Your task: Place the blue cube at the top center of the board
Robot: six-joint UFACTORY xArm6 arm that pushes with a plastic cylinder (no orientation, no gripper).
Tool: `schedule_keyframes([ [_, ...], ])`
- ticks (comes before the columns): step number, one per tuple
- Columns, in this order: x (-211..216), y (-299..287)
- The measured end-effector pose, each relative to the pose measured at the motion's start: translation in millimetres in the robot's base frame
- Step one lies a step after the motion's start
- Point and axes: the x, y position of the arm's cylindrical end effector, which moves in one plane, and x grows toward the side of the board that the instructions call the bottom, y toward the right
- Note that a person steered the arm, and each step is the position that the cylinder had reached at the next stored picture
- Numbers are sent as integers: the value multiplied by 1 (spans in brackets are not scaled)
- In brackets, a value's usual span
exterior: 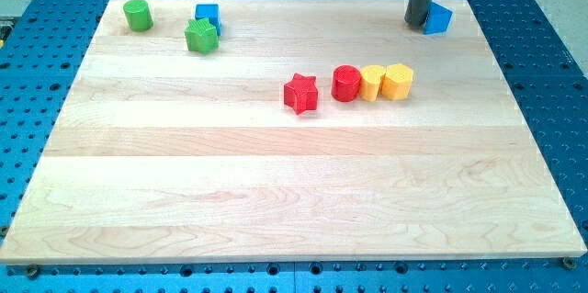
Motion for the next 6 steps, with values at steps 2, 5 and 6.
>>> schedule_keyframes([
  [2, -9, -34],
  [5, -51, -70],
  [6, -51, -90],
])
